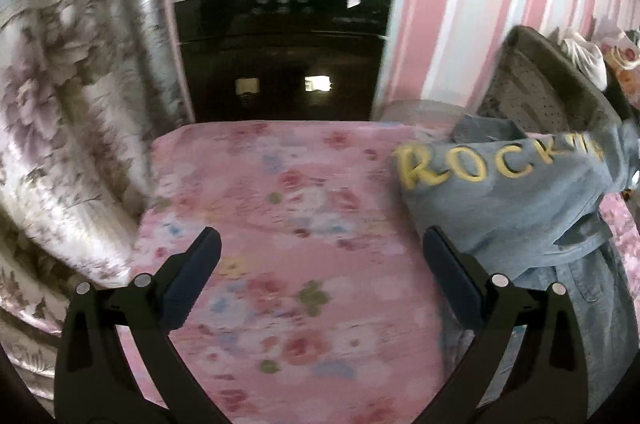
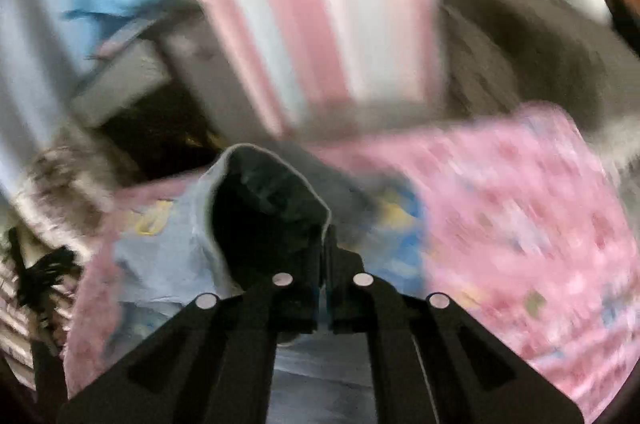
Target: Fold large clothes
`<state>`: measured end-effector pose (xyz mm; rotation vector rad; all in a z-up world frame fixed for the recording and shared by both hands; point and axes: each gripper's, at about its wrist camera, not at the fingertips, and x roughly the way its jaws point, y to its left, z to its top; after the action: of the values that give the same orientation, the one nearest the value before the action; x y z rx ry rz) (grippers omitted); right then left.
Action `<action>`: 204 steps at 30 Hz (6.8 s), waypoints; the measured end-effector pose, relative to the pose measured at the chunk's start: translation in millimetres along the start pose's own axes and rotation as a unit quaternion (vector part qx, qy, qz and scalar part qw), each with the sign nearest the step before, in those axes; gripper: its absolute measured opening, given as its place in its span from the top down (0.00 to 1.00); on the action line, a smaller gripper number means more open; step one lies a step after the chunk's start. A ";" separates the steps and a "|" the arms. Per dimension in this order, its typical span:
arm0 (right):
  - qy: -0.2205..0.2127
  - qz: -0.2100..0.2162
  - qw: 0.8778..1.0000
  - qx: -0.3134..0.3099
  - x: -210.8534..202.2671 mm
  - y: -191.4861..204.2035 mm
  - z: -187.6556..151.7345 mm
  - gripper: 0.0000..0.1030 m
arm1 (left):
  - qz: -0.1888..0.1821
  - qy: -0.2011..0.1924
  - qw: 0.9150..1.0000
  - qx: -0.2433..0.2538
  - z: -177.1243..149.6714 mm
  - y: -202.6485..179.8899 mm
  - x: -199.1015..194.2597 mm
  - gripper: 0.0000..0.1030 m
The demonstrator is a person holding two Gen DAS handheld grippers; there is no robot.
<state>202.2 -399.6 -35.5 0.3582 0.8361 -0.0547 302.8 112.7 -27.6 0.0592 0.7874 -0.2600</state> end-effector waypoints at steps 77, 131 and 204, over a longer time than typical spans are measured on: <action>0.011 -0.026 0.991 -0.132 77.0 -7.0 15.2 0.88 | 0.029 0.102 0.992 0.074 40.7 -130.8 138.8 0.03; -0.165 -0.094 0.975 -0.117 -119.1 8.1 -164.5 0.02 | 0.041 -0.049 0.998 -0.005 -123.4 -121.4 -85.3 0.03; -0.008 -0.015 0.999 -0.047 -138.1 -18.3 -297.7 0.64 | -0.007 0.092 0.994 0.054 -250.8 -142.6 -124.7 0.27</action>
<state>-107.2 -330.7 -122.2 0.2561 0.8261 -0.0460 8.8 38.4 -110.2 0.1819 0.9575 -0.3134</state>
